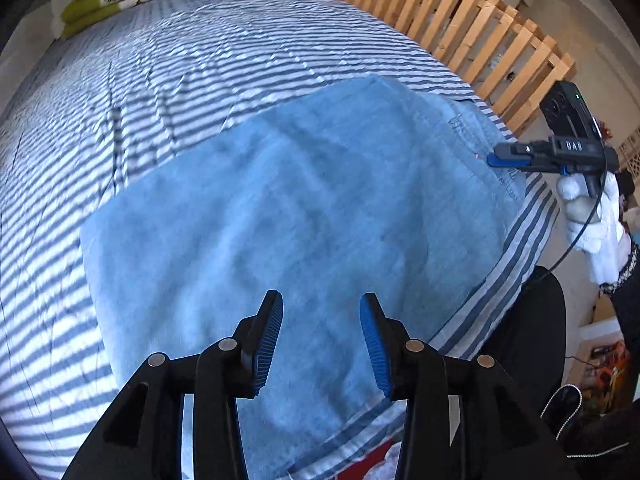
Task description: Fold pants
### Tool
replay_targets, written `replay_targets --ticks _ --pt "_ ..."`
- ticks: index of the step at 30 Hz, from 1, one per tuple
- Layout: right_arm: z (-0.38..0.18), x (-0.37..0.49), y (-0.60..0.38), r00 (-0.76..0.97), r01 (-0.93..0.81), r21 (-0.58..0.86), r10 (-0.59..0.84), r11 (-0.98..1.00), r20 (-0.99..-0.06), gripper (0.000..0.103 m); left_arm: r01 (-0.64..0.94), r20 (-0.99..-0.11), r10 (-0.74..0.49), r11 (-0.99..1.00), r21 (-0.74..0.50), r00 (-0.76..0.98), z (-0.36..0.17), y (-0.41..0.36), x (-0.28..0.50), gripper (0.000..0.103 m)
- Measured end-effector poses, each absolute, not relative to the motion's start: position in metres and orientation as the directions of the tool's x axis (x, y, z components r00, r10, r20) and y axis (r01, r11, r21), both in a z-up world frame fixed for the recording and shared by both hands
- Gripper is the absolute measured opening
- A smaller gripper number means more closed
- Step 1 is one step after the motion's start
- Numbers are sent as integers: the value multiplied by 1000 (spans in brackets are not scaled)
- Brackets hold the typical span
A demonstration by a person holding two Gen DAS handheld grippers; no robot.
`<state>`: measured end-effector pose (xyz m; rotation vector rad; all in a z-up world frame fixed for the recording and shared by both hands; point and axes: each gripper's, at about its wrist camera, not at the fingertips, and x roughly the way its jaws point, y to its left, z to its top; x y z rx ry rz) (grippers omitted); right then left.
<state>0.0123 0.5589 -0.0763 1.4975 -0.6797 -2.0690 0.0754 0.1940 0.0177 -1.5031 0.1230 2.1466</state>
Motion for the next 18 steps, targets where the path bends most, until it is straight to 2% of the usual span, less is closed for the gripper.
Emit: replay_targets --ticks 3,6,8,9,10,11,14,16,17,18 --pt "-84 24 543 -247 120 607 -616 -785 -748 44 -439 -894 360 -871 -221 -265 15 187 82 43" --pt "-89 29 524 -175 120 625 -636 -771 -752 45 -472 -882 397 -847 -245 -255 20 199 91 43" --pt "-83 29 519 -155 88 682 -686 -726 -711 45 -514 -867 429 -819 -255 -253 23 218 93 45" --pt "-79 28 520 -150 70 719 -720 -691 -677 45 -540 -857 453 -798 -266 -247 27 230 95 47" --pt "-73 26 520 -156 57 751 -748 -658 -644 45 -567 -847 473 -777 -272 -243 30 245 96 53" --pt "-66 22 521 -168 54 761 -757 -647 -632 45 -593 -838 489 -758 -271 -243 32 261 96 58" --pt "-53 16 518 -187 61 757 -752 -651 -632 45 -670 -825 508 -704 -233 -246 30 314 92 64" --pt "-52 12 515 -182 58 759 -754 -648 -631 45 -676 -839 481 -709 -203 -253 20 339 81 64" --pt "-53 10 515 -181 54 764 -759 -643 -625 45 -665 -849 461 -722 -190 -259 13 348 73 61" --pt "-53 10 518 -183 52 770 -764 -636 -618 45 -654 -861 442 -733 -187 -250 5 353 64 51"
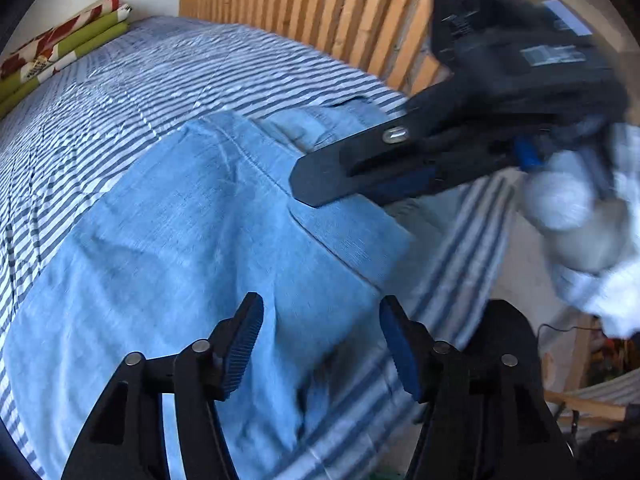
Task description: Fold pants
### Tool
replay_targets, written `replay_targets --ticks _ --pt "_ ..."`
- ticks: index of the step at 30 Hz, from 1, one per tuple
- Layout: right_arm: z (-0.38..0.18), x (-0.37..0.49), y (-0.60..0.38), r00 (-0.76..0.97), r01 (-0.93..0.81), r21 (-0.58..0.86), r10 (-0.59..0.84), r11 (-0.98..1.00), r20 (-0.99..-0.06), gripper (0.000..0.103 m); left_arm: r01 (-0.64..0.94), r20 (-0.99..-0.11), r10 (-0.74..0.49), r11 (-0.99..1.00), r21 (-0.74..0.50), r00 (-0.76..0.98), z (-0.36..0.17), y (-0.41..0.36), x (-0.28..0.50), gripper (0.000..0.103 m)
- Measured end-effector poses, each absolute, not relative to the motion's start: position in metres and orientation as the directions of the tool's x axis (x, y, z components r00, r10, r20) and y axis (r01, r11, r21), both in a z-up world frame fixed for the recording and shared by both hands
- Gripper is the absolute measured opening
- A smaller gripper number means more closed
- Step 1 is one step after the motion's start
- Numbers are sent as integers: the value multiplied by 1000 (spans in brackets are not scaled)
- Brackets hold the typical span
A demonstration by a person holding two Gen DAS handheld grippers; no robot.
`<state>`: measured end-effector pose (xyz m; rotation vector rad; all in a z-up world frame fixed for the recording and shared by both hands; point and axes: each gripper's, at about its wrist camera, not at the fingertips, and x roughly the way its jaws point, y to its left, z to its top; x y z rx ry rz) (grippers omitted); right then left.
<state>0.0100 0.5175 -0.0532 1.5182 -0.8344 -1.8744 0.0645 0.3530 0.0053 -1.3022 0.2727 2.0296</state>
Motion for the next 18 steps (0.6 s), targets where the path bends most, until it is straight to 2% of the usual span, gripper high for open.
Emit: replay_targets --ticks 1,2,5,8,10,13,15,17,18 --pt "-52 11 523 -195 49 778 -770 -626 -607 45 -644 -872 433 -739 -198 -229 -3 356 56 24" --pt "-51 14 529 -216 48 778 -767 -626 -604 45 -622 -878 433 -750 -225 -204 -12 355 45 19" --pt "-52 22 543 -252 42 740 -724 -671 -642 45 -543 -838 526 -750 -377 -145 -19 329 24 19" --pt "-60 25 550 -253 31 729 -711 -683 -656 45 -511 -807 580 -730 -454 -111 -18 312 17 19" --pt "-67 22 550 -249 20 744 -724 -668 -643 45 -523 -814 567 -734 -433 -122 -16 310 16 19" --pt "-74 17 542 -244 28 807 -787 -589 -566 46 -551 -809 578 -711 -438 -103 -12 314 20 19" --pt "-75 15 536 -237 36 825 -806 -565 -542 51 -576 -794 604 -675 -461 -72 -9 320 25 22" --pt "-77 15 533 -224 34 819 -803 -573 -553 52 -623 -799 601 -637 -454 -32 -7 329 37 55" --pt "-78 17 533 -219 32 810 -795 -586 -566 52 -654 -809 586 -629 -420 -45 -5 331 45 57"
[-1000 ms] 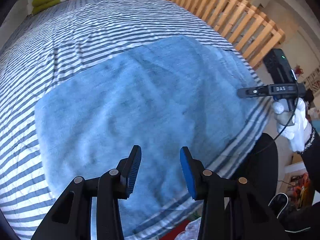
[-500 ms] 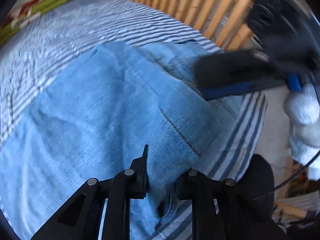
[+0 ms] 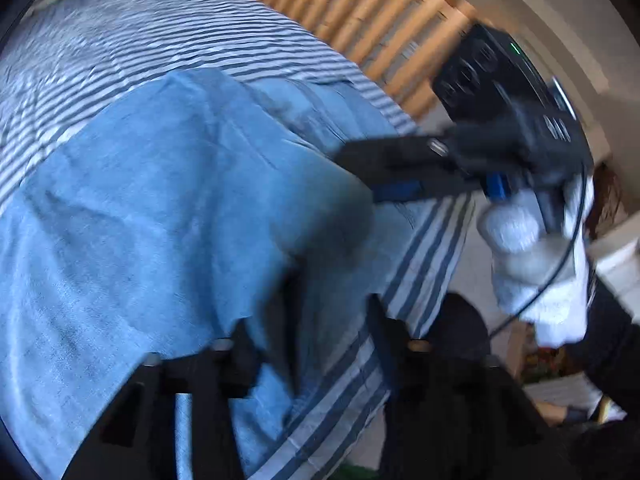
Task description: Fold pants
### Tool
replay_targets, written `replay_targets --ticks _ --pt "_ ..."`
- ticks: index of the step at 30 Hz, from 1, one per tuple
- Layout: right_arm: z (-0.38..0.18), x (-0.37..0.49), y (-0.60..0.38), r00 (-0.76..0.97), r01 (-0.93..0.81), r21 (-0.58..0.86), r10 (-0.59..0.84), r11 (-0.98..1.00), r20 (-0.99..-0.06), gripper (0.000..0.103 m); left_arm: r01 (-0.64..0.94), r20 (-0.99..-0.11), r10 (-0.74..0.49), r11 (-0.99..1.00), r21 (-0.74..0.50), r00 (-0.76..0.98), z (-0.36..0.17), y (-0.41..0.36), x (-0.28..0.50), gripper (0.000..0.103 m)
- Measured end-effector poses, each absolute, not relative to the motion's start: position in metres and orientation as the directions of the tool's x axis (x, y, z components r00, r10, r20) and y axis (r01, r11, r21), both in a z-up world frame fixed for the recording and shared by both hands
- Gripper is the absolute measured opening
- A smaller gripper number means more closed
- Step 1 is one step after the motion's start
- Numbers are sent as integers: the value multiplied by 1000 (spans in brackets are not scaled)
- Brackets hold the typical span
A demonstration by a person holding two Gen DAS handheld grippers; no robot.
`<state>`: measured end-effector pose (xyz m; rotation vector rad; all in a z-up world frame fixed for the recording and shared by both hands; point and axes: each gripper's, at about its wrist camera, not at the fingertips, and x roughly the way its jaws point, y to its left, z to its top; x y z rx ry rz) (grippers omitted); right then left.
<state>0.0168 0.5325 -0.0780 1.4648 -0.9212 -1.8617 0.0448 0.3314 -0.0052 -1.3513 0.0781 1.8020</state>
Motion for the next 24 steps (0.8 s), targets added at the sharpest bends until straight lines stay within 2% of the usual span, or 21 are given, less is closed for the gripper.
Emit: replay_targets --ticks 3,7,9,10,11,14,15,21,24 --pt "-86 23 539 -208 6 819 -802 -573 -560 52 -695 -834 547 -626 -352 -69 -7 336 56 57" --pt "-94 34 553 -242 -25 888 -859 -459 -451 55 -696 -854 503 -661 -280 -134 -13 338 59 57" --pt "-98 37 554 -237 -36 870 -842 -492 -485 56 -711 -871 457 -673 -205 -181 -15 352 61 56" --pt "-100 37 552 -226 -42 846 -820 -531 -526 56 -720 -876 441 -671 -176 -197 -18 359 61 52" --pt "-101 38 546 -204 -36 807 -786 -590 -584 56 -725 -878 433 -669 -163 -202 -19 362 62 39" --pt "-96 40 528 -164 7 739 -730 -674 -664 20 -740 -885 409 -662 -118 -225 -23 373 61 20" --pt "-92 41 527 -165 18 724 -717 -689 -678 11 -741 -884 407 -662 -113 -229 -25 373 59 15" --pt "-44 64 529 -188 119 656 -666 -745 -722 7 -774 -836 495 -617 -145 -238 11 372 84 12" --pt "-40 73 520 -175 152 592 -611 -791 -772 9 -803 -841 488 -584 -115 -234 2 378 94 12"
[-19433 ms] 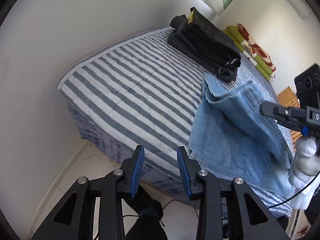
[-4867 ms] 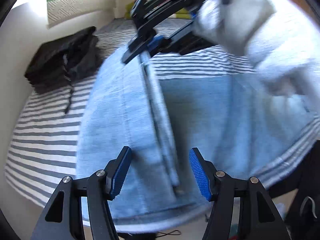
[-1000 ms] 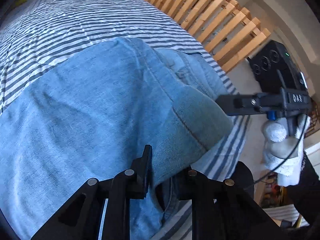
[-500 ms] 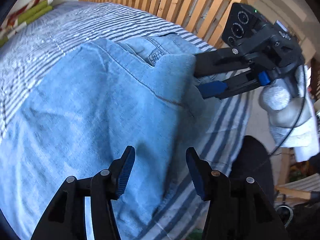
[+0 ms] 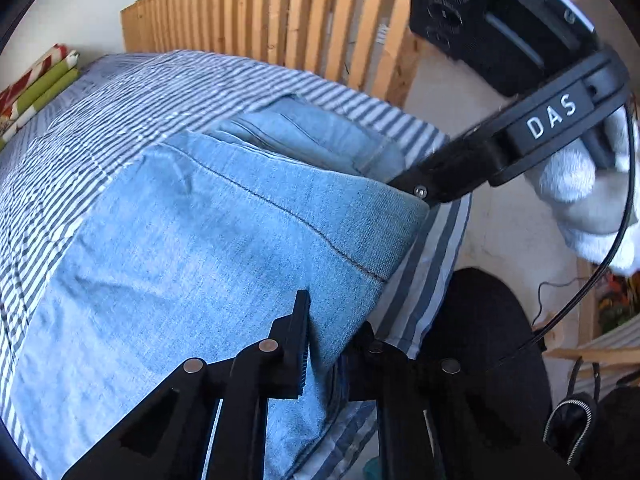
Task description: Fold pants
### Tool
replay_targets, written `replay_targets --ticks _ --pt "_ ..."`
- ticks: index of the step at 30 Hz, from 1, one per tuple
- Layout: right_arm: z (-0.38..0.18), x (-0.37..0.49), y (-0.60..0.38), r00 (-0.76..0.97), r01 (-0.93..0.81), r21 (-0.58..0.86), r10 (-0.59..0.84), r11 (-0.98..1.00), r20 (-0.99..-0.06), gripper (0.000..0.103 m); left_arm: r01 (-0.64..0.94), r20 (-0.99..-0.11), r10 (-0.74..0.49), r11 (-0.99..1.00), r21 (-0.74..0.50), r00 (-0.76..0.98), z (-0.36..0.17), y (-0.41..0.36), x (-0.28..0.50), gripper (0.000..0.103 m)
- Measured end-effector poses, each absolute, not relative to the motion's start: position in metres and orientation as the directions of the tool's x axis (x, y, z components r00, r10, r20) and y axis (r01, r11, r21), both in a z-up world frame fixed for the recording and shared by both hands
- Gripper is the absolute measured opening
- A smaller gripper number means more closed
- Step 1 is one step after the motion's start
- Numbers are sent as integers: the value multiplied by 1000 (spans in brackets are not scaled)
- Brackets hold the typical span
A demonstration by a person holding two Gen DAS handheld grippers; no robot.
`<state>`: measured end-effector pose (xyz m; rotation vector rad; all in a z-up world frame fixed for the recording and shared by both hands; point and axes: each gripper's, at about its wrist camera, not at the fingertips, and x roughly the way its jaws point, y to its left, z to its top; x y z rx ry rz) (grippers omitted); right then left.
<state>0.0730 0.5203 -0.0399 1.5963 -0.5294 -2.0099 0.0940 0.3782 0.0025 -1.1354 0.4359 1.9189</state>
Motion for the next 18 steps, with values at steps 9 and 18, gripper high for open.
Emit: replay_targets --ticks 9,18 --pt "-62 5 575 -301 -43 684 -644 -728 -704 49 -757 -837 512 -620 -206 -192 -17 377 72 10" --pt "-107 -61 530 -189 -35 765 -747 -643 -637 51 -698 -732 645 -628 -345 -219 27 341 63 8"
